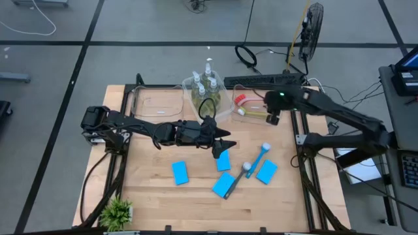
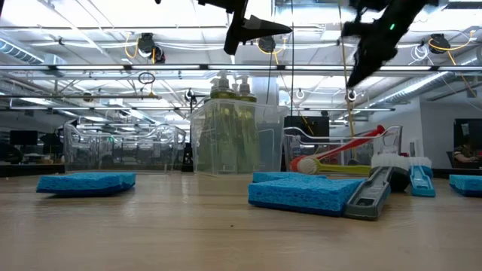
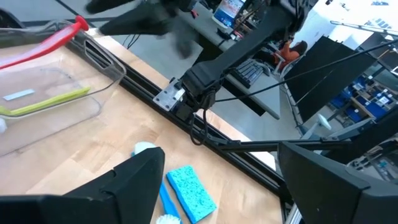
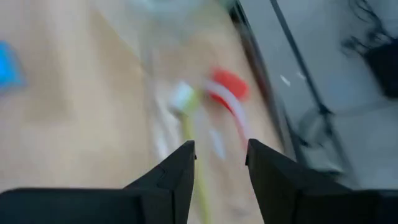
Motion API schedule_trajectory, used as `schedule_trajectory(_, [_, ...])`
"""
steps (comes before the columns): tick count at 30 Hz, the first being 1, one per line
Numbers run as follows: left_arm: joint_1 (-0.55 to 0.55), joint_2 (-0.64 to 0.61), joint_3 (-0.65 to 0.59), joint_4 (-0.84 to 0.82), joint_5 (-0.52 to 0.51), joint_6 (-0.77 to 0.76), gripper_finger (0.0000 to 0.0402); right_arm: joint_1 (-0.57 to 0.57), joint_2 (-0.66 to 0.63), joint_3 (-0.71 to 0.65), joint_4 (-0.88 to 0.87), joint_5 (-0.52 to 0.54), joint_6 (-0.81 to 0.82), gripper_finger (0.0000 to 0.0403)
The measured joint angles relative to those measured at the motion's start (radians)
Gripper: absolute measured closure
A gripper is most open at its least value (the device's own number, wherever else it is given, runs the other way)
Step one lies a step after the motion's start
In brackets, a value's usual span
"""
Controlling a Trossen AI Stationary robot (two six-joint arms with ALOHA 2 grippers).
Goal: Pick & Place Kitchen Sink Supplies
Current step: Put the gray toilet brush into the right transparent bin
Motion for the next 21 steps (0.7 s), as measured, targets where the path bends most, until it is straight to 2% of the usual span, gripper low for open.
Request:
schedule_trajectory(5, [-0.009, 0.000, 0.000, 0.000, 0.017, 0.005, 0.0094, 0.035, -0.164, 0.000, -0.010, -0.158, 0.197, 0.0266])
schedule_trajectory(8, [-0.028, 0.000, 0.000, -0.011, 0.025, 0.009, 0.0090, 0.049, -0.250, -0.019, -0.011, -0.224, 0.253, 0.0266])
schedule_trajectory(12, [-0.050, 0.001, 0.000, -0.103, 0.027, -0.004, 0.0088, 0.056, -0.360, -0.091, 0.007, -0.291, 0.330, 0.0266])
schedule_trajectory(19, [-0.065, 0.002, 0.004, -0.224, 0.020, -0.079, 0.0100, 0.056, -0.507, -0.228, 0.090, -0.342, 0.461, 0.0266])
schedule_trajectory(21, [-0.072, 0.002, 0.042, -0.302, 0.018, -0.078, 0.0100, 0.056, -0.535, -0.264, 0.123, -0.342, 0.483, 0.0266])
